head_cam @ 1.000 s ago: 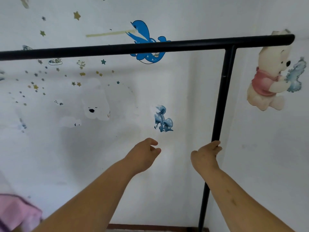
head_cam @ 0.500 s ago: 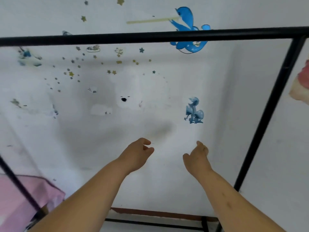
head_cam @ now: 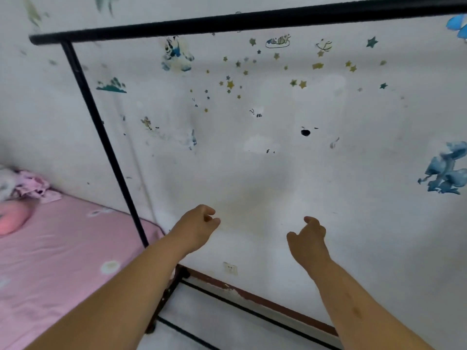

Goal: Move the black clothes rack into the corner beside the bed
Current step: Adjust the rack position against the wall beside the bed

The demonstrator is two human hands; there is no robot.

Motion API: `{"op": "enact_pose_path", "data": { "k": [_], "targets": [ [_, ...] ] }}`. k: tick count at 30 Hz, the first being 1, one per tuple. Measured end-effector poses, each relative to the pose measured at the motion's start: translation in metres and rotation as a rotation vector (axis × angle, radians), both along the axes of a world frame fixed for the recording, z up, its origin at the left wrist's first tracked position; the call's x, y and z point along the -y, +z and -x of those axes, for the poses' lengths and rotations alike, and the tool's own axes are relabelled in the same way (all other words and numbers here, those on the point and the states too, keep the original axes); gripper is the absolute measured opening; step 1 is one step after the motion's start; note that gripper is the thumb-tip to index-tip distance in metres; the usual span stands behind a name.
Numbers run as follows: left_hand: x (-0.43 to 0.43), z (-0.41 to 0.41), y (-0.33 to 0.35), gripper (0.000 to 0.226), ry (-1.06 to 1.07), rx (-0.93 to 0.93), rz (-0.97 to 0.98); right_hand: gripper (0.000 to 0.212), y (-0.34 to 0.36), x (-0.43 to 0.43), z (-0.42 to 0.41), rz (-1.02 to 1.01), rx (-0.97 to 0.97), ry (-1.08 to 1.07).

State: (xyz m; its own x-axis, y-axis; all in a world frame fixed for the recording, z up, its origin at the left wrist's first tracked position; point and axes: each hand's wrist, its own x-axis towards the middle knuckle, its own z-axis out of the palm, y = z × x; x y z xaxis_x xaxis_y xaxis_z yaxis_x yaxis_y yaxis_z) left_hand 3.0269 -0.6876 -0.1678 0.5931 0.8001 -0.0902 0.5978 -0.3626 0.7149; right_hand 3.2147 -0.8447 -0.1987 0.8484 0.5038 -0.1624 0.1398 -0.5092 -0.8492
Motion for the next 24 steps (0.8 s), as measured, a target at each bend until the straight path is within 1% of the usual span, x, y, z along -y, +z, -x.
{"op": "enact_pose_path", "data": {
  "k": [4,8,15,18,21,24],
  "targets": [
    [-0.044,0.039,-0.011,0.047,0.117,0.015,0.027,0.059,-0.01,-0.056,0.023,0.03,0.03,0.109],
    [-0.08,0.06,-0.022,0.05,0.206,0.044,0.066,0.057,-0.021,-0.103,0.032,0.037,0.041,0.189],
    [-0.179,0.086,-0.028,0.069,0.44,0.115,0.071,0.054,-0.031,-0.215,0.035,0.056,0.051,0.316],
    [-0.224,0.091,-0.023,0.075,0.516,0.185,0.078,0.053,-0.031,-0.259,0.033,0.052,0.069,0.376],
    [-0.26,0.095,-0.02,0.081,0.579,0.239,0.079,0.05,-0.033,-0.287,0.032,0.072,0.141,0.442],
    [-0.296,0.099,-0.019,0.086,0.604,0.276,0.105,0.05,-0.035,-0.31,0.036,0.061,0.13,0.43]
  ]
}}
